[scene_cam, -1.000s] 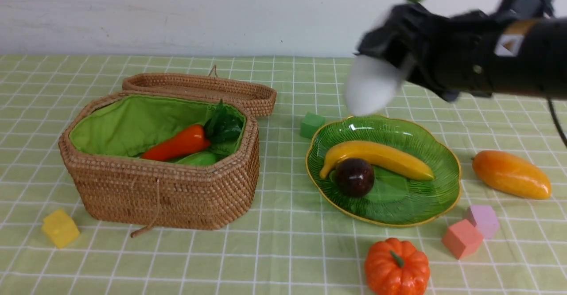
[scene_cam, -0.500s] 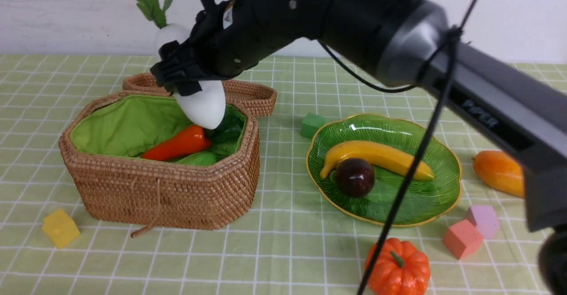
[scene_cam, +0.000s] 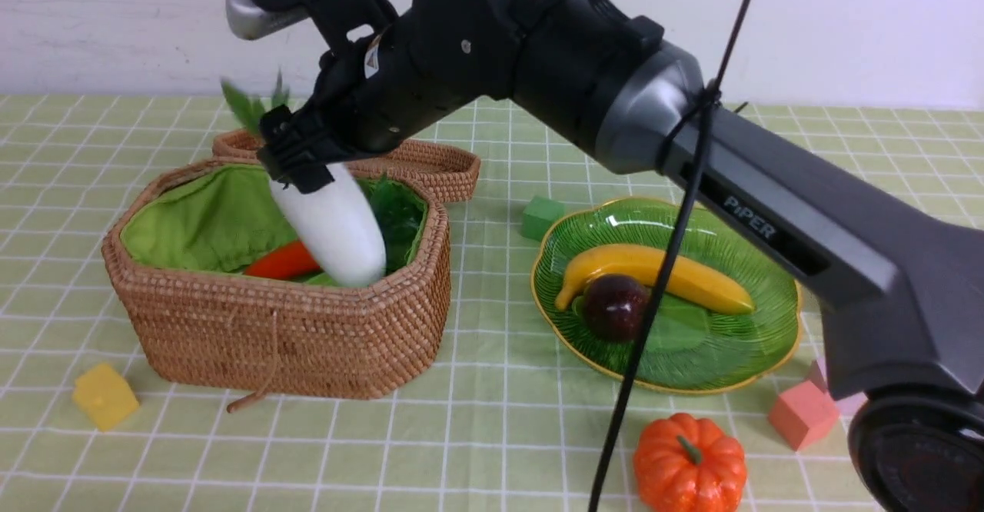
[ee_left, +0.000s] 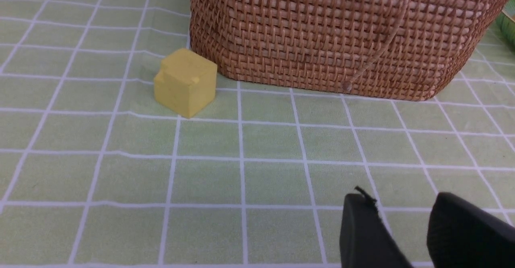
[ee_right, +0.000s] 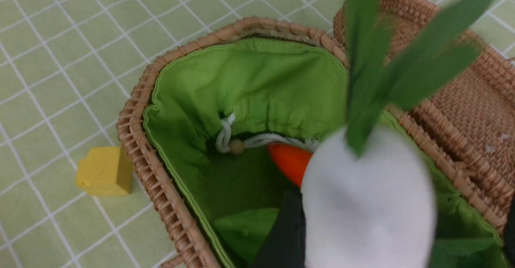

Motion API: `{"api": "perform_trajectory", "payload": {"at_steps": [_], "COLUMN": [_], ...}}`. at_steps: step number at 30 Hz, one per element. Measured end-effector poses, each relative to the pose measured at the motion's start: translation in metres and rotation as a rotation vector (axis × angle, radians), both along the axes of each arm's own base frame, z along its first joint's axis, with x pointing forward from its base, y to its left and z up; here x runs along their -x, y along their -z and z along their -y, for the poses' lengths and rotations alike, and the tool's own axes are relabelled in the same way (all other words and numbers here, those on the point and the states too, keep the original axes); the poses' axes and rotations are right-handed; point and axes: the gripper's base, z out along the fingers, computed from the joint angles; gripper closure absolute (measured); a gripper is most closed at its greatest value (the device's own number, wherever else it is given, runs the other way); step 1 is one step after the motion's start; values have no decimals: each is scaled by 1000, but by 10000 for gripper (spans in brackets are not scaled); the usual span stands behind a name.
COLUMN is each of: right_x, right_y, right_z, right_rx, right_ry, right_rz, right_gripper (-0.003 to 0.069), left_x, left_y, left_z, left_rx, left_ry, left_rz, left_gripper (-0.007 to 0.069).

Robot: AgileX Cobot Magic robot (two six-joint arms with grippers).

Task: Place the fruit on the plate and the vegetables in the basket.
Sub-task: Take a daikon with your right arm and place it on the basket on the left, then use the right arm to grab a pumpkin and put it into the left basket

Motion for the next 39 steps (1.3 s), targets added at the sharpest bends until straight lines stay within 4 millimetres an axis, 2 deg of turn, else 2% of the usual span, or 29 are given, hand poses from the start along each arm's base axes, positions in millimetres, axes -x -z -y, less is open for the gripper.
{"api": "perform_trajectory", "payload": {"at_steps": [5, 9, 12, 14, 15, 17, 18, 19, 20, 21, 22, 28, 31, 33, 39], "right_x": [1, 8, 25, 40, 45, 69, 78, 87, 93, 96, 104, 121, 124, 123, 118], "right_y": [-26, -68, -101, -115, -117, -117, -109, -89, -78, -77, -50, 36, 56, 60, 69], "right_z": [23, 57, 92, 117, 126, 158, 169, 180, 186, 189, 197, 217, 217, 216, 207], "right_rx": [-18, -24, -29, -18, -8, 28, 52, 96, 119, 121, 168, 302, 308, 296, 282], "right_ry": [23, 43, 48, 50, 54, 79, 93, 108, 127, 133, 179, 409, 422, 418, 316], "right_rz": [-5, 39, 79, 92, 93, 69, 39, -15, -47, -51, -140, -434, -480, -486, -473], "right_gripper": [7, 63, 103, 123, 127, 135, 137, 137, 135, 135, 127, 74, 87, 98, 209], "left_x": [0, 0, 0, 0, 0, 0, 0, 0, 0, 0, 0, 0, 0, 0, 0], "left_y": [0, 0, 0, 0, 0, 0, 0, 0, 0, 0, 0, 0, 0, 0, 0], "left_z": [0, 0, 0, 0, 0, 0, 0, 0, 0, 0, 0, 0, 0, 0, 0], "left_rx": [0, 0, 0, 0, 0, 0, 0, 0, 0, 0, 0, 0, 0, 0, 0], "left_ry": [0, 0, 0, 0, 0, 0, 0, 0, 0, 0, 0, 0, 0, 0, 0], "left_rz": [0, 0, 0, 0, 0, 0, 0, 0, 0, 0, 0, 0, 0, 0, 0], "left_gripper": [386, 386, 386, 386, 386, 386, 386, 386, 386, 386, 386, 386, 386, 386, 386]}}
